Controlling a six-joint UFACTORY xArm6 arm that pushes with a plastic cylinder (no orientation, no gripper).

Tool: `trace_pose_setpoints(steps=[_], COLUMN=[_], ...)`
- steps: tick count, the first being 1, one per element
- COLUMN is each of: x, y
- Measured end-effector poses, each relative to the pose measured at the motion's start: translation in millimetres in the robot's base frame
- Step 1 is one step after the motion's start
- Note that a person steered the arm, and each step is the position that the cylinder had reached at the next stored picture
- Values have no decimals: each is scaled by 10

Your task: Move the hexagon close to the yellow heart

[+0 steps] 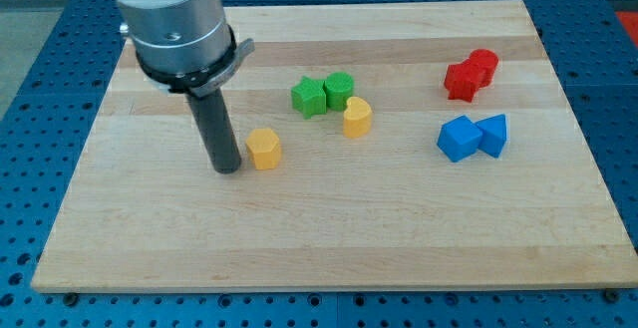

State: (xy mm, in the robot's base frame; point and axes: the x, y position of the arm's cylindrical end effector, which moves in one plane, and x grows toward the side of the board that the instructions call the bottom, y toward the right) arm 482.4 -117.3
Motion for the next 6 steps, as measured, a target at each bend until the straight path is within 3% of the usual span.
trace_pose_setpoints(steps=[3, 6], x=[8, -181], y=[672, 749])
